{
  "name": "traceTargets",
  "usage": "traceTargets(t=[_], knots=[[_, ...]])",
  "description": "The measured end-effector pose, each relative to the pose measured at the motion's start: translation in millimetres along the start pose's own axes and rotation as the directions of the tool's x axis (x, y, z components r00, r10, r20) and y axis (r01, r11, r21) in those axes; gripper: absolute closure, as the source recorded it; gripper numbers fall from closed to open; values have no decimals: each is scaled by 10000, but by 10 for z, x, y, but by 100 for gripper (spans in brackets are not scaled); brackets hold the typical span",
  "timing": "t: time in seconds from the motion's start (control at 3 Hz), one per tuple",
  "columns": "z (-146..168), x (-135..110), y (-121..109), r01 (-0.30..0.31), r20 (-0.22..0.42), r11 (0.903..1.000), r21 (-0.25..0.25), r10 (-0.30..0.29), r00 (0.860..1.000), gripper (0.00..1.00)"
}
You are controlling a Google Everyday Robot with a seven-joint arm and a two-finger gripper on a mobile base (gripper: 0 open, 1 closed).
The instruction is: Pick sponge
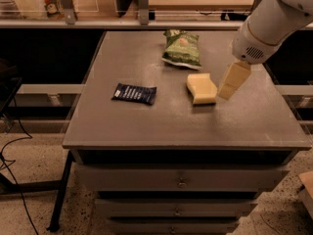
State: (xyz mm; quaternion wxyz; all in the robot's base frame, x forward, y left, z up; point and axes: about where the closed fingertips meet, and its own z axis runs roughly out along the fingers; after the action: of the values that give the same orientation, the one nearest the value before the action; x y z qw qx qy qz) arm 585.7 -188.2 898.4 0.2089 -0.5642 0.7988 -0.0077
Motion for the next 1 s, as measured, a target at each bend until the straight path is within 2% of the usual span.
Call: traceTargets(t=[0.67,1.0], knots=[[79,43,66,-195,37,9997,-171,196,9998,0],[-211,234,499,-345,32,9989,-313,346,9994,0]])
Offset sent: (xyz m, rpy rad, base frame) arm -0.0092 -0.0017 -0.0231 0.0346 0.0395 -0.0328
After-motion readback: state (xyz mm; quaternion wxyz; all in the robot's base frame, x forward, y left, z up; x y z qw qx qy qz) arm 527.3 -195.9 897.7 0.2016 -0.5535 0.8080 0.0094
